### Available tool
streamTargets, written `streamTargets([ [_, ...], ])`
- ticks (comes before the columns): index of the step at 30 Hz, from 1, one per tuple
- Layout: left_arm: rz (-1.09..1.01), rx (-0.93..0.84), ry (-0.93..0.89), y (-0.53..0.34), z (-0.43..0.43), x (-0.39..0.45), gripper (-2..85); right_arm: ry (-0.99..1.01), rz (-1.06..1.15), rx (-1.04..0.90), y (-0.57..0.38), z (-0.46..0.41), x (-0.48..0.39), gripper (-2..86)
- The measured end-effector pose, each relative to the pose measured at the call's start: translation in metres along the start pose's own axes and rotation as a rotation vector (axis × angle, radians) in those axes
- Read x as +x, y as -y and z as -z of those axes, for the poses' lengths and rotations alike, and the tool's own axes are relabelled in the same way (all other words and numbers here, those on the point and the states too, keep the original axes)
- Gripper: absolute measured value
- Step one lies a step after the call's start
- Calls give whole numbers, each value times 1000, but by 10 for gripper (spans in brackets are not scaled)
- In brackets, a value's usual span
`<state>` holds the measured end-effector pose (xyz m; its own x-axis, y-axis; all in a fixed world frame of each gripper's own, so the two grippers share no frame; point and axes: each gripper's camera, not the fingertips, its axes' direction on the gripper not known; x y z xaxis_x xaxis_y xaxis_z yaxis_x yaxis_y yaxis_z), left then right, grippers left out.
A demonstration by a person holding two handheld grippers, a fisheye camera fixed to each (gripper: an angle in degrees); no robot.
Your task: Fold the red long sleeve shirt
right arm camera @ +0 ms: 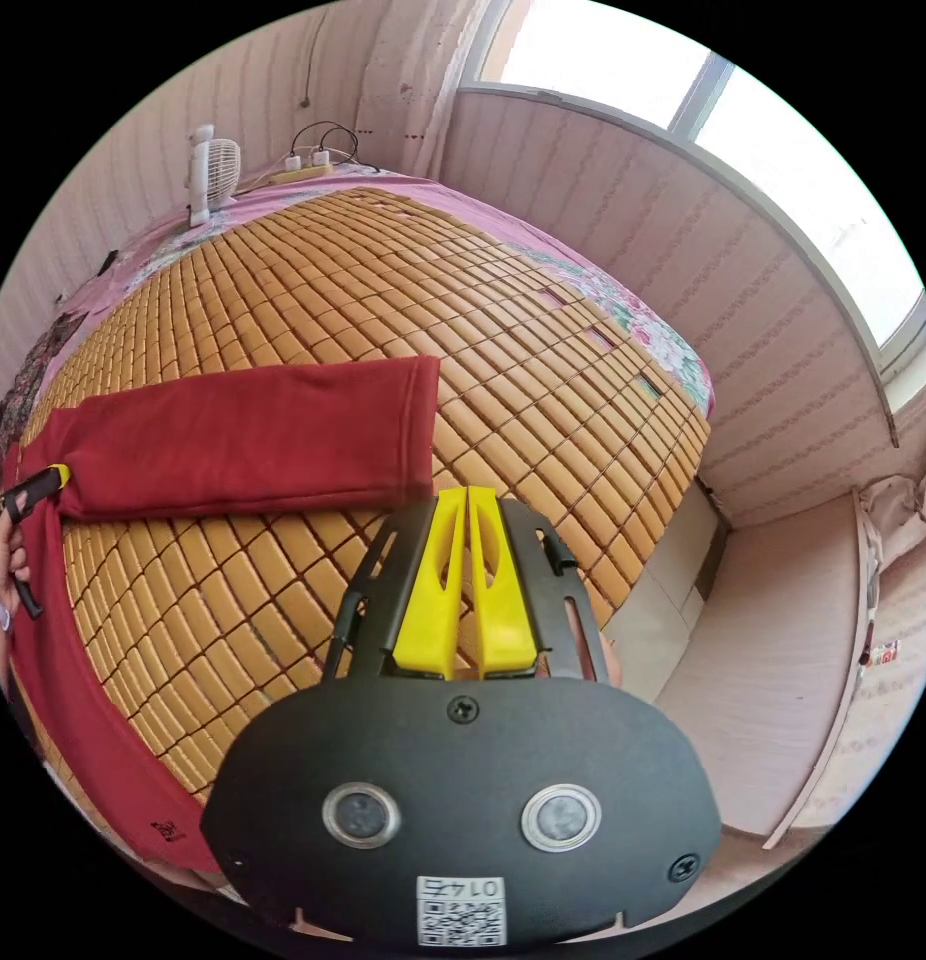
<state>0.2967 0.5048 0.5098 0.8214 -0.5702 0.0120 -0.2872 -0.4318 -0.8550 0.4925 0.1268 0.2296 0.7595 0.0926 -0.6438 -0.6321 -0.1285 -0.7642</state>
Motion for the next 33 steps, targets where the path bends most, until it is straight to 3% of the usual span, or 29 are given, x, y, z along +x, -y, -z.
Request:
streamTargets([
  [3,-44,2,11,13,-3,20,25,102,-97,-16,2,-5,14,3],
  [7,-39,13,77,11,8,31,47,95,-105,4,2,-9,8,5],
  [10,-3,43,-65,-10,40,19,59,87,-96,51,1,-7,1,6],
  [16,-40,157,-48,-145,145,-14,85,59,-146,147,-9,-8,-13,33],
  [20,59,136,57,-256,200,-66,84,217,-137,341,-21,26,-30,56],
  [22,112,84,116,-297,211,-86,84,360,30,360,-23,38,-65,59],
  [25,238,40,120,-356,223,-109,83,586,367,240,-28,45,-171,65],
  [27,250,62,110,-385,228,-108,81,773,616,146,-41,62,-277,70],
  [30,233,85,146,-412,233,-104,78,1024,810,123,-59,96,-400,74],
  [33,214,77,156,-416,244,-106,75,1037,924,68,-62,119,-518,76],
])
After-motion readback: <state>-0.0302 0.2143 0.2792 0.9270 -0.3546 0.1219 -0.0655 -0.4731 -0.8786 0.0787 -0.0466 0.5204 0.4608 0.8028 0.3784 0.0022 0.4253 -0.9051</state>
